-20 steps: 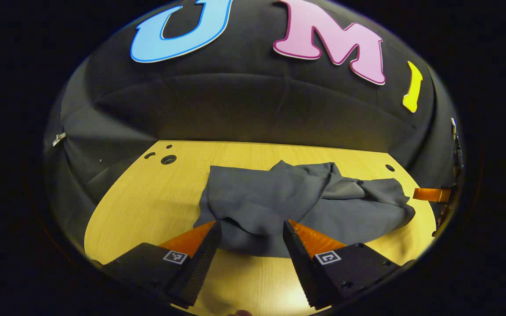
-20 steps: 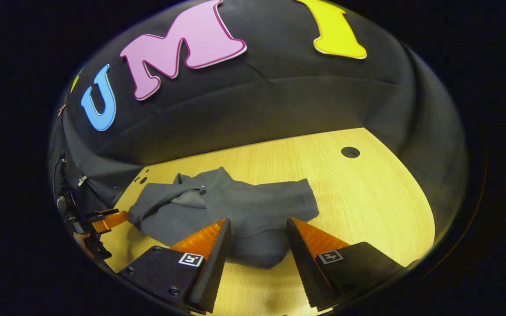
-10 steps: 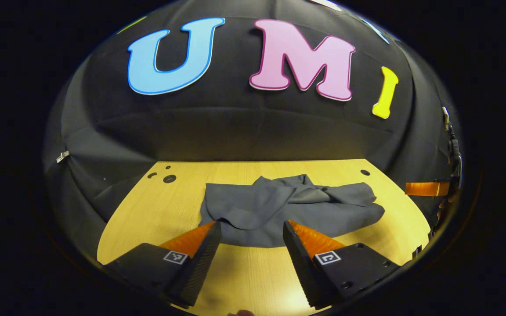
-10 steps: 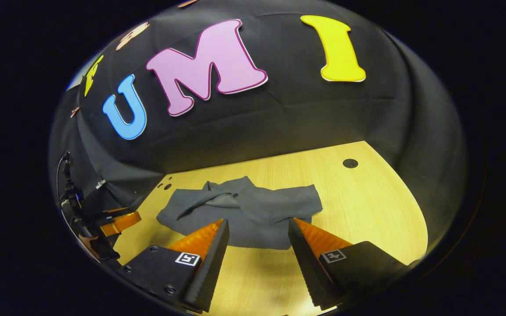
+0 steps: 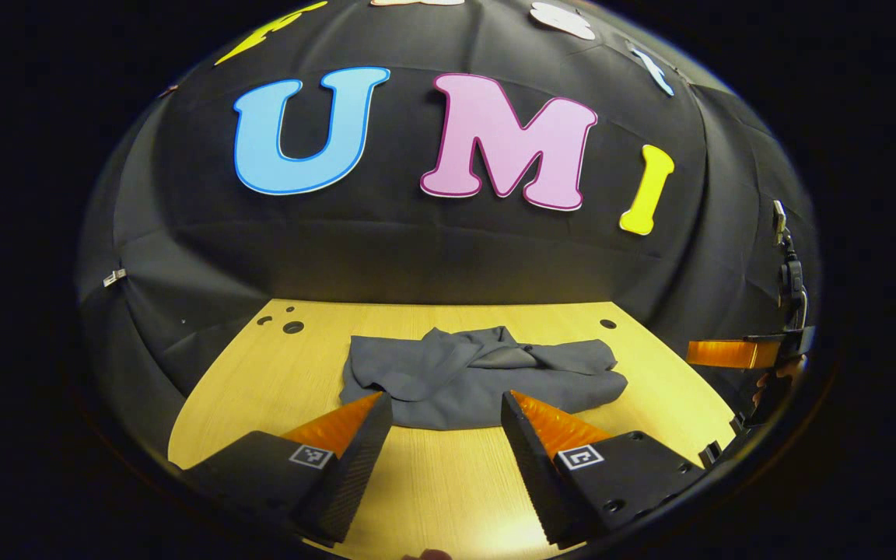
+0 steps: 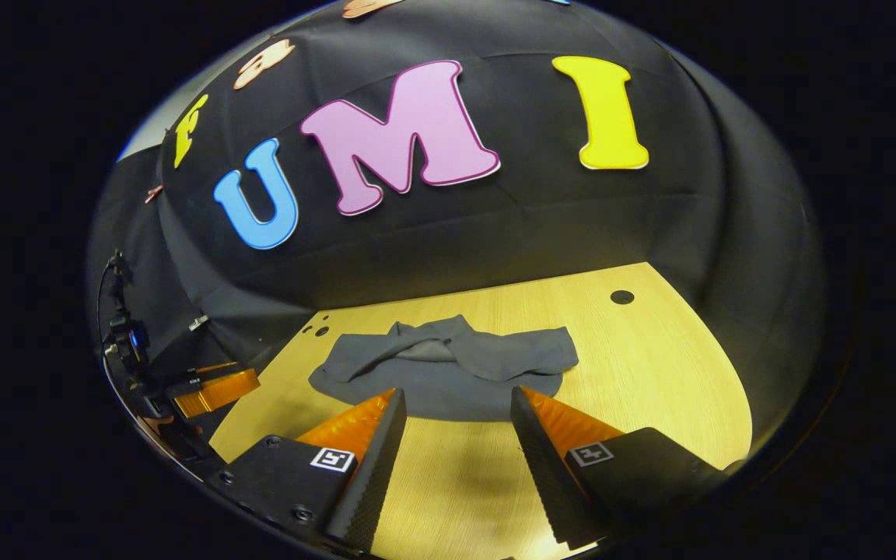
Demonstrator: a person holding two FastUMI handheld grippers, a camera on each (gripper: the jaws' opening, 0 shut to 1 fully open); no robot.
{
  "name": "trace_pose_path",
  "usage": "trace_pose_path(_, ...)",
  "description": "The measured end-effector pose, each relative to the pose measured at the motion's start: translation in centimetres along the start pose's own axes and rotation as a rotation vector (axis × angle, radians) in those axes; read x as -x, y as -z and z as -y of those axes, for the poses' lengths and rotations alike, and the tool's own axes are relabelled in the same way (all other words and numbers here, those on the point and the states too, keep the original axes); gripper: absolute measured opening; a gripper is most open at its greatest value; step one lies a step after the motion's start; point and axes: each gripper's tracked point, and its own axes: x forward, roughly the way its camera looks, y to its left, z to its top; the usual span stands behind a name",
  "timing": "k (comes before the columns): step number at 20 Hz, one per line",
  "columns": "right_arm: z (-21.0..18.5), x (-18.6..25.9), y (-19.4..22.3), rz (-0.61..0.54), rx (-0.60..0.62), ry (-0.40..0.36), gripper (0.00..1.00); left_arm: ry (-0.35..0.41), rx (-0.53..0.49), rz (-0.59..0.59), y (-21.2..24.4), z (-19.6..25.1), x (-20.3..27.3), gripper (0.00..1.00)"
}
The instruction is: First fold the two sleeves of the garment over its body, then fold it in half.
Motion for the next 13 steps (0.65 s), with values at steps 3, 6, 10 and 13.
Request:
trace_pose_path(3, -1.3, 1.2, 0.7, -0.002, 0.01, -0.013, 0.84, 0.008, 0.004, -0.02, 0.6, 0.8, 1.6, 0.89)
trace_pose_path(6, -2.3, 2.4, 0.9, 0.007, -0.018, -0.019, 0.84, 0.019, 0.027, -0.037, 1.7, 1.4, 2.3, 0.89)
trace_pose_path(10, -2.3, 3.2, 1.4, 0.017, -0.026, -0.006, 0.84, 0.038, 0.043, -0.049, 2.3, 1.6, 3.0, 0.9)
trace_pose_path(13, -2.3, 3.6, 2.1, 0.003, -0.007, 0.0, 0.84, 0.035, 0.04, -0.048, 2.5, 1.5, 3.2, 0.9)
